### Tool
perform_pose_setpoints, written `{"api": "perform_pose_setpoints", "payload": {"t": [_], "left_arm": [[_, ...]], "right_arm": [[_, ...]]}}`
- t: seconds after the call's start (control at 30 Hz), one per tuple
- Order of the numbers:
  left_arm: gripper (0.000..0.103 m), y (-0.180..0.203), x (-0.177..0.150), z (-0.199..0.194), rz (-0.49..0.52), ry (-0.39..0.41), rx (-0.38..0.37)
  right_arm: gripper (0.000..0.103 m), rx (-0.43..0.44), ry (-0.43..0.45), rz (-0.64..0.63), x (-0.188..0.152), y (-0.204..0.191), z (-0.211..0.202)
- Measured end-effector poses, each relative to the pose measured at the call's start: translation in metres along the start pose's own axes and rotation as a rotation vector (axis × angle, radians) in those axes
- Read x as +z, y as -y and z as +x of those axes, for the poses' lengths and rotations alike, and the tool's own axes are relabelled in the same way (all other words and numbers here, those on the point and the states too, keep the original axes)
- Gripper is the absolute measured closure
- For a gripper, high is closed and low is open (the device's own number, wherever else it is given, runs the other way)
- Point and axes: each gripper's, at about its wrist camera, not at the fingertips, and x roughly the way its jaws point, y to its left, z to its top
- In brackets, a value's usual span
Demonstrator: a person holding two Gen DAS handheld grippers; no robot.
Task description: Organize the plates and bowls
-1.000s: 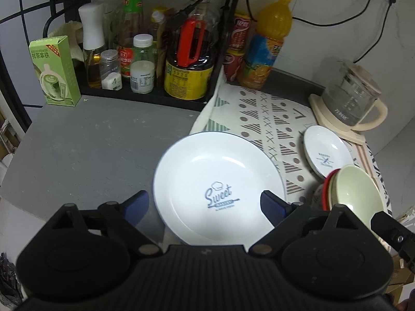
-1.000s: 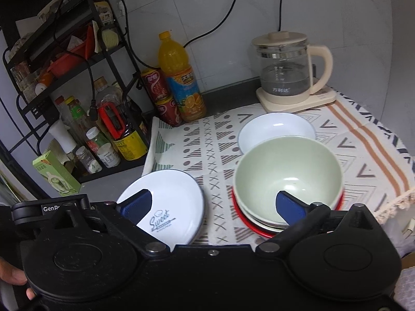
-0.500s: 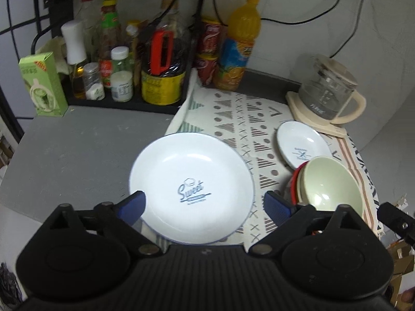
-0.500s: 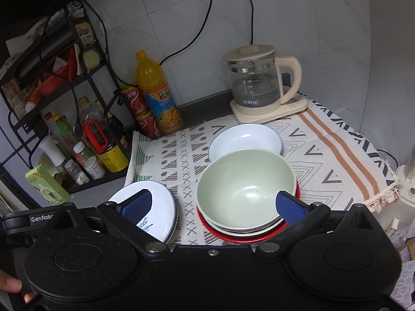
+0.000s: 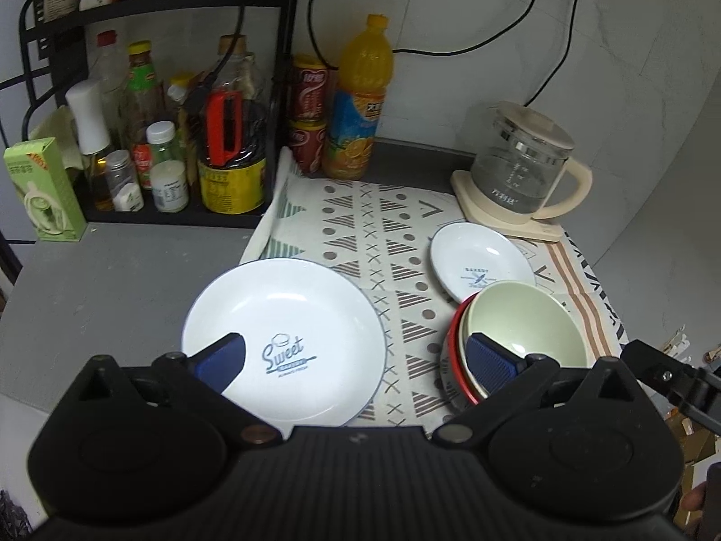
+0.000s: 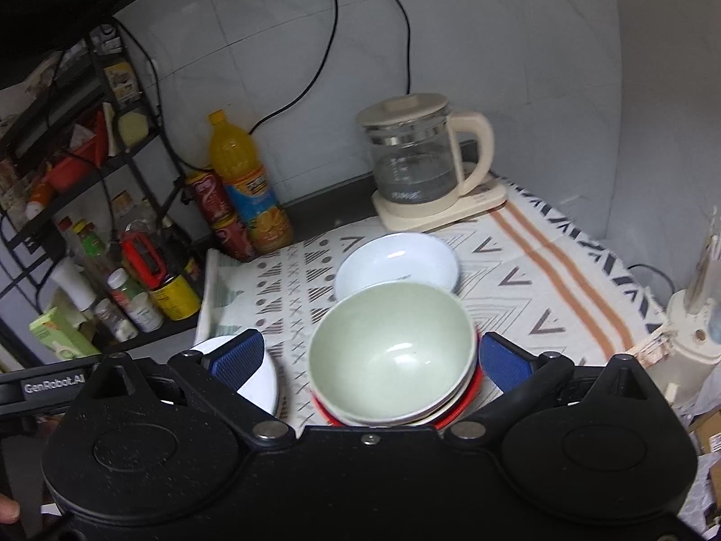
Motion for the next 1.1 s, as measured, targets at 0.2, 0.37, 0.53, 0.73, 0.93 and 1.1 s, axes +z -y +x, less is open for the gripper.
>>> {"api": "perform_pose_setpoints", "payload": {"t": [0.2,0.37,0.53,0.73,0.93,1.1], "left_arm": [[0.000,0.008,0.012,0.014,0.013,-0.005,-0.017],[0.000,0.017,0.029,0.038,0.010,-0.020,-0.028],[0.000,0.029,0.050,0.064,0.000,-0.049,-0.037],[0.000,0.040,0.069,0.096,0.009,-0.082,-0.043],[0.001,0.052,0.085,0.129,0.018,-0.110,-0.069],[0.003,0.060,0.093,0.156,0.017,-0.146,-0.100]], "right_arm": [[0.000,0.004,-0.016,0.036,0.012,0.009,0.019],[0.000,-0.013,-0.033,0.054,0.026,0.017,0.037],[0.000,-0.030,-0.063,0.043,0.037,0.022,0.062],[0.001,-0.031,-0.088,0.061,0.054,0.031,0.088],[0.002,-0.041,-0.125,0.089,0.065,0.042,0.115],[0.007,-0.050,-0.161,0.119,0.073,0.054,0.138]]}}
